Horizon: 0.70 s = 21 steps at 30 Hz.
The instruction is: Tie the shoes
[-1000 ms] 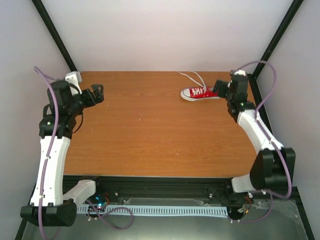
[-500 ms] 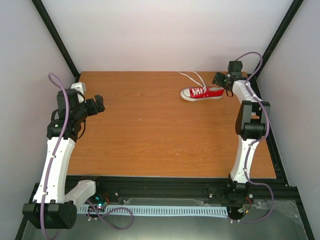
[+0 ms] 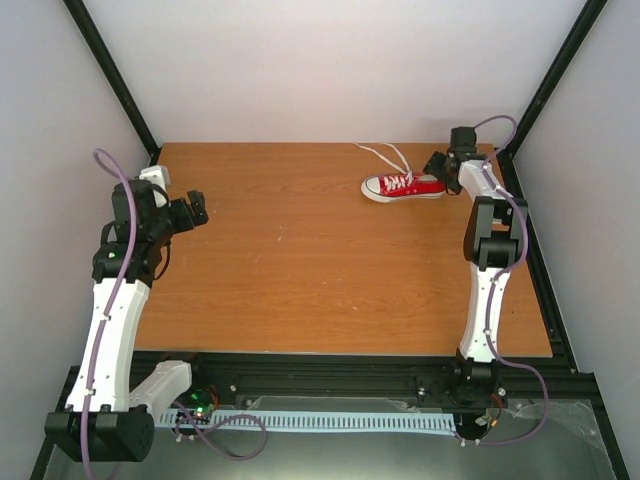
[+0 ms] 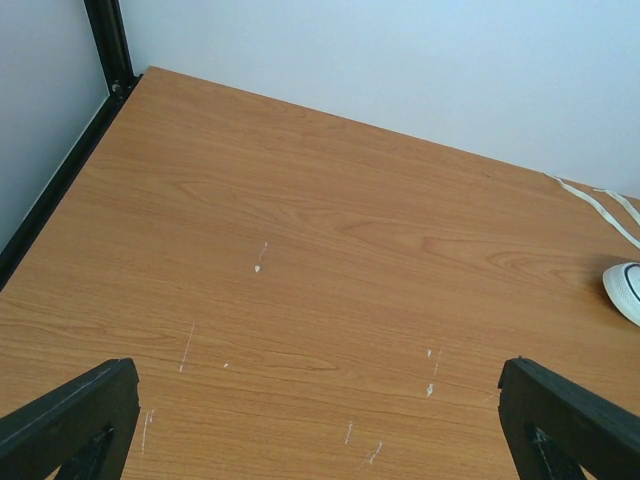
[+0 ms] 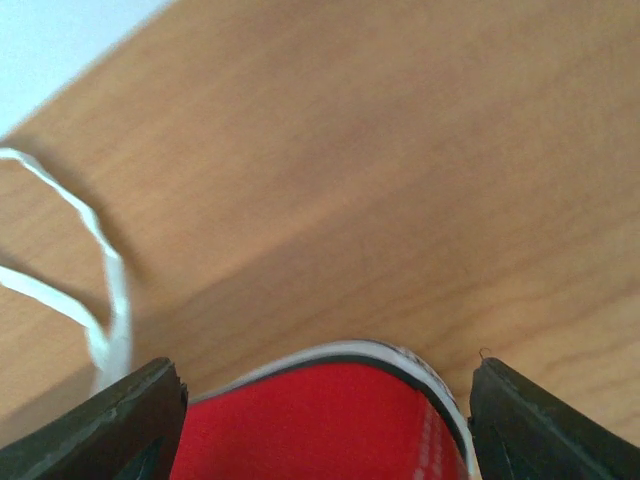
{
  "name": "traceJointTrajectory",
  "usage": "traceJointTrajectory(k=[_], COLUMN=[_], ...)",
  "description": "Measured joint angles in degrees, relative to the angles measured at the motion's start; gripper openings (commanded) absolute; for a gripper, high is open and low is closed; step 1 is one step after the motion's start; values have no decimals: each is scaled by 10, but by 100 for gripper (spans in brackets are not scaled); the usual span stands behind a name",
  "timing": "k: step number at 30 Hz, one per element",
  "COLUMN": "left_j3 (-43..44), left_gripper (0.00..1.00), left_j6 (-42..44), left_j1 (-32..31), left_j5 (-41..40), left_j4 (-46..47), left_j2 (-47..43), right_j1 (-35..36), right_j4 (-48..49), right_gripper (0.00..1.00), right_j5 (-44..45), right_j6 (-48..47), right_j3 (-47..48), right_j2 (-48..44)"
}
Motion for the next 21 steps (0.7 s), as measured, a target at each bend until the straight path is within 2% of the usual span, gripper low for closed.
traceJointTrajectory(k=[3, 4, 7, 10, 11, 16, 21], left_j3=[0, 0, 0, 0, 0, 0, 0], left_gripper=[100, 100, 100, 100, 100, 100, 100], left_j6=[0, 0, 0, 0, 0, 0, 0], left_j1=[0, 0, 0, 0, 0, 0, 0], left_j5=[0, 0, 6, 10, 11, 15, 15], left_j4=[0, 0, 0, 0, 0, 0, 0], left_j2=[0, 0, 0, 0, 0, 0, 0], right_j1=[0, 0, 1, -3, -4, -4, -3], right_j4=[10, 16, 39, 49, 54, 70, 74], right_gripper=[71, 65, 34, 15, 5, 3, 3], right_j5=[9, 8, 11, 17, 17, 30, 39], right_j6=[22, 32, 46, 64, 62, 60, 35], right_j3=[-39, -55, -76, -97, -105, -168, -245], right_j2=[-5, -7, -15, -27, -31, -82, -171])
